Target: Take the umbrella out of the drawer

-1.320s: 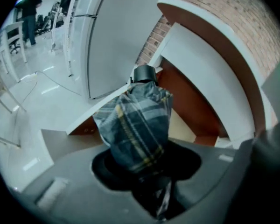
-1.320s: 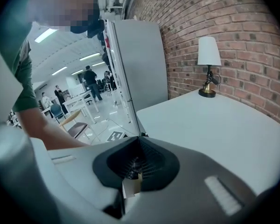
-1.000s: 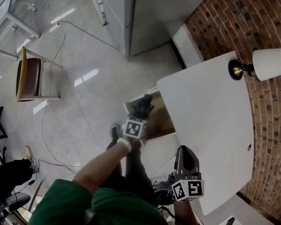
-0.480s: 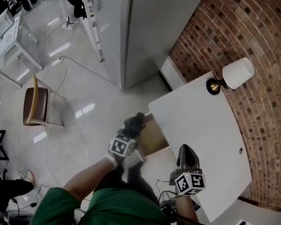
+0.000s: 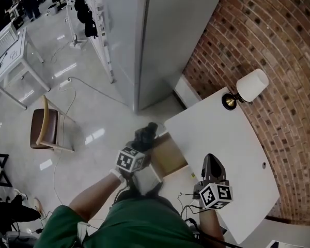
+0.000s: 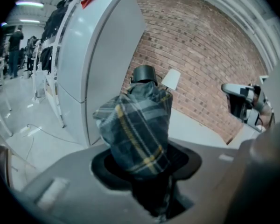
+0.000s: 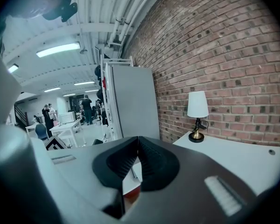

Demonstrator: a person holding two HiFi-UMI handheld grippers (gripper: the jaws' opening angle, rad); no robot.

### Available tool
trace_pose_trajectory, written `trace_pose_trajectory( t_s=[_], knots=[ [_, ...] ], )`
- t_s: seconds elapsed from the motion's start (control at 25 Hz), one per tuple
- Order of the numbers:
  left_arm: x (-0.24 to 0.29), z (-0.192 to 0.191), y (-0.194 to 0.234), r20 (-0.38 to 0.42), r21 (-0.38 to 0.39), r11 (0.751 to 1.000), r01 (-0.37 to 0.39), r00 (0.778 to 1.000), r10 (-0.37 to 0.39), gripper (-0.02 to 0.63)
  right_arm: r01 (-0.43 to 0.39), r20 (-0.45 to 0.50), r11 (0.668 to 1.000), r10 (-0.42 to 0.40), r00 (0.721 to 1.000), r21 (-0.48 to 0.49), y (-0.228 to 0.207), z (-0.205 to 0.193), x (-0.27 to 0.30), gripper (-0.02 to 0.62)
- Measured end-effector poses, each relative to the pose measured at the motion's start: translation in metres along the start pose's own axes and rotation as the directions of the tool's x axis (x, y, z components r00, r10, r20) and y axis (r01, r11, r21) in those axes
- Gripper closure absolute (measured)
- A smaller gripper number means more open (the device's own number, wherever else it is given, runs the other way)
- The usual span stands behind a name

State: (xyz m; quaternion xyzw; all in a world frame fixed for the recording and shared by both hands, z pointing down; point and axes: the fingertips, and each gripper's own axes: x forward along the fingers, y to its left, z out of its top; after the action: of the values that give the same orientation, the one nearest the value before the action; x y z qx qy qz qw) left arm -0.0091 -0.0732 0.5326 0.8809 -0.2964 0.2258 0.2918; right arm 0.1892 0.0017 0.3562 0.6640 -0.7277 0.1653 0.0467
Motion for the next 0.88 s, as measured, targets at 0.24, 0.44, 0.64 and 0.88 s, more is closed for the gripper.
trace_pose_trajectory(
  t_s=[0.24, 0.44, 0.64, 0.88],
  knots=[
    [-0.018, 0.027, -0.007, 0.033, 0.049, 0.999, 0.016, 0.999, -0.018, 0.419, 0.022, 0.058, 1.000, -0.022, 0.998, 0.001, 0.002, 0.028, -0.009, 0.595],
    [-0.028, 0.047, -0.017, 0.056, 0.135, 0.991, 0.024, 0.998, -0.032, 0.419, 0.085, 0.090, 0.996, -0.085, 0.992, 0.006, -0.008, 0.036, -0.015, 0.595],
    [-0.033, 0.063, -0.018, 0.061, 0.236, 0.971, 0.033, 0.997, -0.049, 0.419, 0.146, 0.091, 0.989, -0.147, 0.985, 0.020, -0.020, 0.036, -0.018, 0.595],
    [-0.020, 0.067, -0.023, 0.029, 0.281, 0.956, 0.081, 0.995, -0.093, 0.417, 0.215, 0.080, 0.976, -0.218, 0.973, 0.041, -0.035, 0.026, -0.032, 0.595]
  ],
)
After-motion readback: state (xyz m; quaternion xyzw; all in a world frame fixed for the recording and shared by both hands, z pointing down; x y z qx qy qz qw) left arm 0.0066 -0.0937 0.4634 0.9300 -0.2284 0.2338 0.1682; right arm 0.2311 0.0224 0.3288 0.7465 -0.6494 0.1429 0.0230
